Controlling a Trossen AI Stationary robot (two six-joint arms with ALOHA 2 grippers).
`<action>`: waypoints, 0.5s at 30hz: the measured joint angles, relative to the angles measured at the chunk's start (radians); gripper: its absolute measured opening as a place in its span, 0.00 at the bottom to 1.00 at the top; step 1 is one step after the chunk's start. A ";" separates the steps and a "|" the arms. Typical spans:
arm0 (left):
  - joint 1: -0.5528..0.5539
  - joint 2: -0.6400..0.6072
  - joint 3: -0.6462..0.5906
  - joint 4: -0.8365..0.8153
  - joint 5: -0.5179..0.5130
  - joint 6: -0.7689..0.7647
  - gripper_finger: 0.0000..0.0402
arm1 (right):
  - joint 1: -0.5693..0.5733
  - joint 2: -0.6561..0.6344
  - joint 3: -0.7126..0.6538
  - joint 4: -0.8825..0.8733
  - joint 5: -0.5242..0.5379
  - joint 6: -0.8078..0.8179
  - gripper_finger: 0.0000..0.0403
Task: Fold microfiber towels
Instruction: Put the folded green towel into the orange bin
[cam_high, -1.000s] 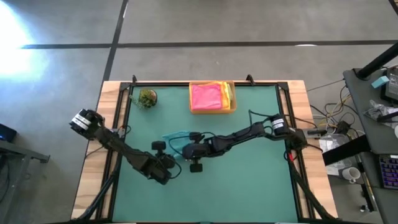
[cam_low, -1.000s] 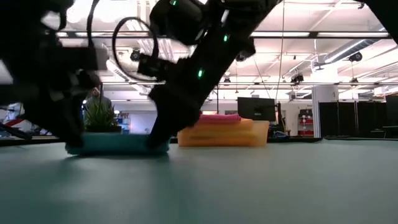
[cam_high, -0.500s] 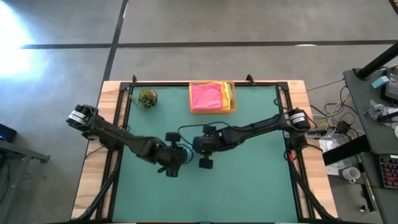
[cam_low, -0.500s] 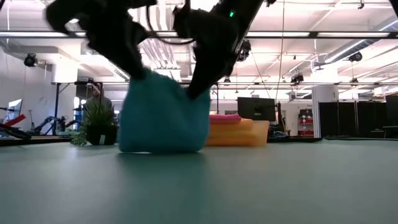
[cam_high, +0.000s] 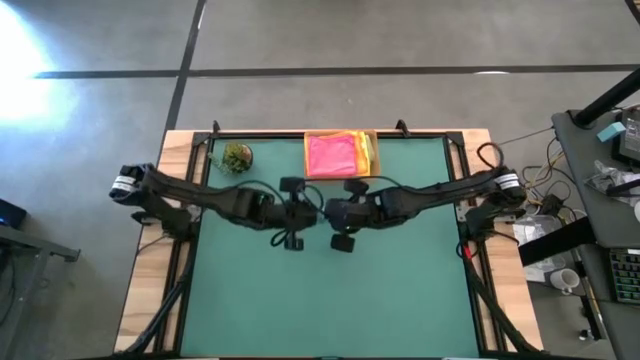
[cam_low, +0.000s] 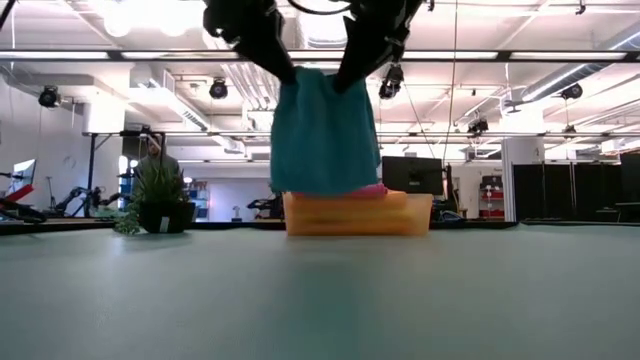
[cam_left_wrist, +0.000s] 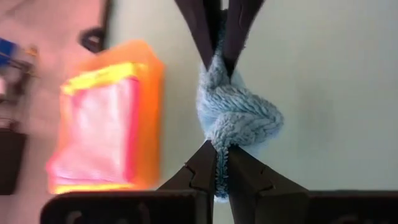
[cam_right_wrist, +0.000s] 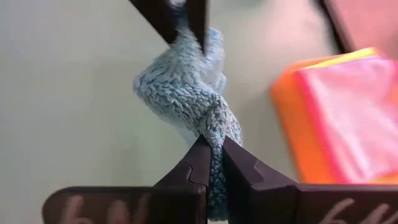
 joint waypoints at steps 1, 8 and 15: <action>0.014 0.000 0.010 0.000 -0.014 0.028 0.03 | -0.006 -0.007 0.000 -0.002 0.015 -0.010 0.03; 0.132 0.000 0.062 0.050 -0.077 0.239 0.03 | -0.083 -0.060 0.000 0.001 0.107 -0.125 0.03; 0.301 0.006 0.057 0.189 -0.078 0.407 0.03 | -0.232 -0.077 0.000 0.070 0.130 -0.306 0.03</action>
